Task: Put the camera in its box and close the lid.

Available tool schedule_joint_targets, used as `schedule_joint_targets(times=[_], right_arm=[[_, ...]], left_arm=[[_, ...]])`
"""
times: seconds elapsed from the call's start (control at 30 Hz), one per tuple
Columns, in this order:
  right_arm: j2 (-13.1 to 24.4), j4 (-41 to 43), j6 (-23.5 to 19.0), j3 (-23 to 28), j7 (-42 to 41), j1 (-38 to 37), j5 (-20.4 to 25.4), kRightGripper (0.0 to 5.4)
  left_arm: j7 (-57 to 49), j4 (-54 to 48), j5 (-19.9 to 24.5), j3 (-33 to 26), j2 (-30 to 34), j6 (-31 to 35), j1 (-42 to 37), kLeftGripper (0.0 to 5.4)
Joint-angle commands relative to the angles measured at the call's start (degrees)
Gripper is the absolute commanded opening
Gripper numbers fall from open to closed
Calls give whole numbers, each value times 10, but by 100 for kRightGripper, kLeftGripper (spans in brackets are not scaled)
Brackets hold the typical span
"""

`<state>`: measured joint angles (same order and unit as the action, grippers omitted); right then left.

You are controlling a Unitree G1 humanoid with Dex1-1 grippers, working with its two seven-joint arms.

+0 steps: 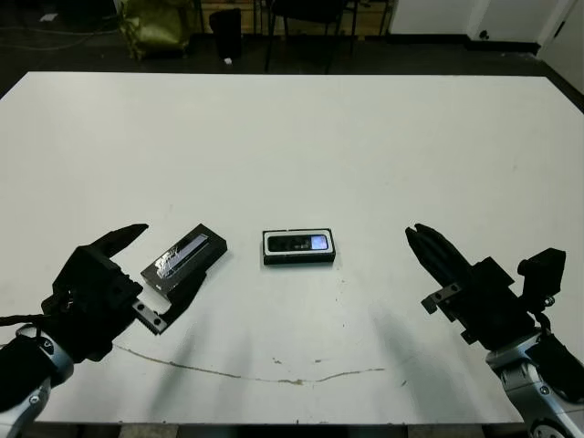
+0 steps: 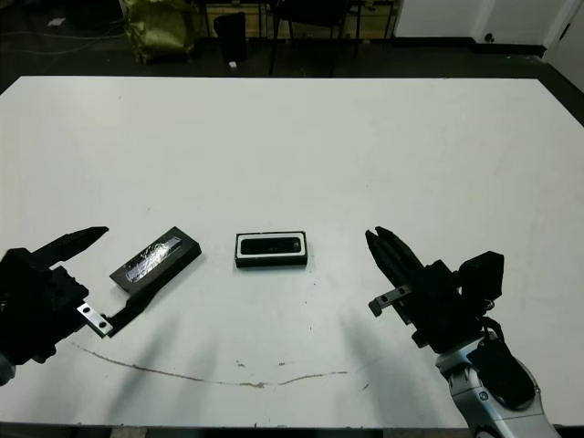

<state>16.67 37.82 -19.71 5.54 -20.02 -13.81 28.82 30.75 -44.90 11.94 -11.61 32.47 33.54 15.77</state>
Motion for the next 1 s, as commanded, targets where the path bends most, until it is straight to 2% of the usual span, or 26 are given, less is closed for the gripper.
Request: schedule_joint_targets(times=[0.03, 0.2, 0.4, 0.53, 0.73, 0.87, 1.0], right_arm=[[8, -8, -7, 2, -4, 1, 2, 0], [5, -11, -8, -1, -3, 2, 4, 0], [7, -14, -8, -2, -5, 3, 5, 0], [5, -17, 0, -4, -9, 3, 3, 0], [-2, -10, -12, -6, 3, 1, 10, 0], [-4, -30, 20, -10, -21, 6, 7, 0], [-6, -6, -9, -8, 1, 3, 23, 0]], left_arm=[[18, 36, 3, 4, 28, 4, -20, 538], [39, 82, 37, -6, 39, 13, -62, 538], [83, 157, 103, -20, 50, 18, -108, 538], [115, 192, 116, -12, 69, 8, -124, 538], [151, 225, 133, 4, 75, 10, -133, 538], [150, 231, 151, 9, 72, 29, -132, 538], [158, 238, 135, 23, 79, 2, -128, 538]])
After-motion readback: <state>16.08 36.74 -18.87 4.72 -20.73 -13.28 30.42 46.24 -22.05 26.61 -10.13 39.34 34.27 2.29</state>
